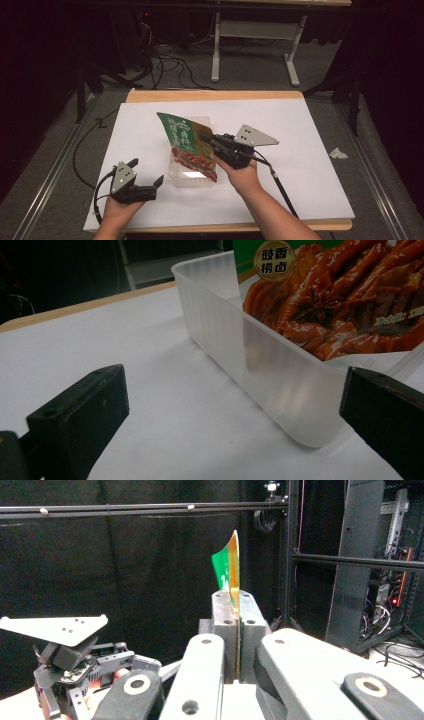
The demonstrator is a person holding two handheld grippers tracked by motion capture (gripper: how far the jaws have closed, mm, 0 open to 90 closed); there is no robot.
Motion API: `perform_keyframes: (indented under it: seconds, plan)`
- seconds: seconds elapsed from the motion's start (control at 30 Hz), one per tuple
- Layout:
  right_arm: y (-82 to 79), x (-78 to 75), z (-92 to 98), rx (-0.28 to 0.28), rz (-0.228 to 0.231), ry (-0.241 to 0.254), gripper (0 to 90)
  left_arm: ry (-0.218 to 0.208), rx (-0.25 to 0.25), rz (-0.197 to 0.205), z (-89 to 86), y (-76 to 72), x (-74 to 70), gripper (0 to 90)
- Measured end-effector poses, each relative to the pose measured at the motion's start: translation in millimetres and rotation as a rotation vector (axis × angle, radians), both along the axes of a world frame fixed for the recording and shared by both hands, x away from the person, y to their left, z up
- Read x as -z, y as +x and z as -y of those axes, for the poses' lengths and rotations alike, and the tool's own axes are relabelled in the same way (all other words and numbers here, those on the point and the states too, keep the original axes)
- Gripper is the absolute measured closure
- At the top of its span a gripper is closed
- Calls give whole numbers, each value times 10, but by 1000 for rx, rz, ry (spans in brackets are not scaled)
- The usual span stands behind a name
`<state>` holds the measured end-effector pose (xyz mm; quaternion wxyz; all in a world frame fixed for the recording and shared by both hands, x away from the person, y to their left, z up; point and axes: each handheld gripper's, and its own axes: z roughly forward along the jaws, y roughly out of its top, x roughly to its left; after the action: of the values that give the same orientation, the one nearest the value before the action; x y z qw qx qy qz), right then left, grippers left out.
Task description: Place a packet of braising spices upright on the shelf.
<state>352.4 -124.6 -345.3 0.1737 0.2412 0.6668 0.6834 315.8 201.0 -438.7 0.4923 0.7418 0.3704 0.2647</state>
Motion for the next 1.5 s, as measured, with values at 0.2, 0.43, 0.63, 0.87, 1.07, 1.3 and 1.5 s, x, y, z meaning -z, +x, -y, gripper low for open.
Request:
perform_keyframes:
  seconds: [0.2,0.43,0.63,0.87,1.07,1.3,1.5]
  plan:
    - [6,27,-10,-2,4,-8,900,0,2,0,7,0,5,0]
    - [9,81,-18,4,-6,-15,900,7,4,3,14,-1,6,0]
    - [34,169,-22,14,-25,-28,900,9,5,1,9,1,6,0]
    - [27,259,60,34,-45,-27,900,10,7,-2,14,2,11,0]
    - [-19,355,200,58,-68,-40,900,13,12,-5,40,8,21,0]
    - [-53,385,247,61,-75,-54,900,31,19,-10,62,8,31,0]
    - [-36,369,243,64,-81,-62,873,25,13,-9,50,14,35,0]
